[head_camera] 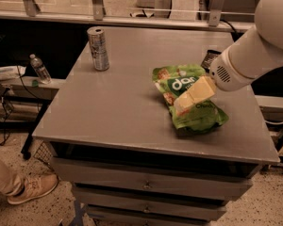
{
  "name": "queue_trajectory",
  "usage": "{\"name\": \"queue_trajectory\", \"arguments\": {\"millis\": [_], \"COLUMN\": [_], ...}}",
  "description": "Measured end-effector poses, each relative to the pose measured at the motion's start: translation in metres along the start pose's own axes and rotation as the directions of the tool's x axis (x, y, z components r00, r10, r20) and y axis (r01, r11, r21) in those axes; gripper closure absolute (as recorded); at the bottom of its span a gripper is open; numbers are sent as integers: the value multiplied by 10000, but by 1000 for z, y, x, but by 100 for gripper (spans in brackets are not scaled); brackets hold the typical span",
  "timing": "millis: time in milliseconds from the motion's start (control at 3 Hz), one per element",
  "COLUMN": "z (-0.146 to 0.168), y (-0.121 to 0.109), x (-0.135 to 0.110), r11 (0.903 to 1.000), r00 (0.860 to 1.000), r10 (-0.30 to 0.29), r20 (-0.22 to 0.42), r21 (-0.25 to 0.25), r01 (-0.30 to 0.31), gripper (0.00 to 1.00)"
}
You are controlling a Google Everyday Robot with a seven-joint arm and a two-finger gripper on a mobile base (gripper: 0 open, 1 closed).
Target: Move green rice chip bag near redbull can
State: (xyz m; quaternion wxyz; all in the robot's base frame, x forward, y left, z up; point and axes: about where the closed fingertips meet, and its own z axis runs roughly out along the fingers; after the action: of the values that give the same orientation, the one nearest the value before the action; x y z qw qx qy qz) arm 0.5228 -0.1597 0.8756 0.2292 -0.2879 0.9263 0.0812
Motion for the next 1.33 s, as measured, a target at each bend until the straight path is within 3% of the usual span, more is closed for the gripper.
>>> {"name": "queue_trajectory", "arguments": {"millis": [1000, 1333], "z": [7, 11], "y": [0, 1], "x": [-3, -4], "r11": [9985, 9970], "r00": [9987, 9971], "r10": [517, 761], "r20": [-6, 69], "r21": [195, 135], "r01": [-516, -762], "gripper": [0, 18]}}
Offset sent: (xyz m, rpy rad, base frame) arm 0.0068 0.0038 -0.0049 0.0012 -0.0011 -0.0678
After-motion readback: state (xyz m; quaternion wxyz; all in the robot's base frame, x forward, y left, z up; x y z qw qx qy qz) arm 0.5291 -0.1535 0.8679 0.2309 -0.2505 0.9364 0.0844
